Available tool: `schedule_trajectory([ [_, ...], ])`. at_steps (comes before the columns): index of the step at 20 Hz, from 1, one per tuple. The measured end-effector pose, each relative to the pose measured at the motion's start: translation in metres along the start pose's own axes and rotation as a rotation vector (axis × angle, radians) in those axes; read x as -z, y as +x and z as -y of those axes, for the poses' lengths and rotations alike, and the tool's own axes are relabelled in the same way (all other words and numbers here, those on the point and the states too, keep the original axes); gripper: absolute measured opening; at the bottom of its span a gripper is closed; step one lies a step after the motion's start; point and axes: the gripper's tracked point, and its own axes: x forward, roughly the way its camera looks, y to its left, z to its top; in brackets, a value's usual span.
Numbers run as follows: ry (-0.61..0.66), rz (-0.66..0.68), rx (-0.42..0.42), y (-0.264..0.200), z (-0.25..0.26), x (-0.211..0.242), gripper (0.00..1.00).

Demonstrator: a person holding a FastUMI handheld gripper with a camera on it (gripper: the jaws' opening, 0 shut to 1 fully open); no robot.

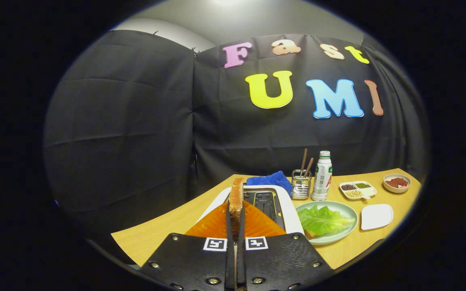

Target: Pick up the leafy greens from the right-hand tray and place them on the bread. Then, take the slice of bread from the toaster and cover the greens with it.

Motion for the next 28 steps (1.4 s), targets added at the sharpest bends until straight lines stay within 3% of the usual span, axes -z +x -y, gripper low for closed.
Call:
schedule_trajectory([
  [11, 0.064, 0.043, -0.019, -0.016, 0.004, -0.041, 0.02],
  [19, 0.12, 0.042, -0.08, -0.026, 0.027, -0.078, 0.02],
  [28, 0.162, 0.055, 0.058, -0.033, 0.131, -0.078, 0.02],
])
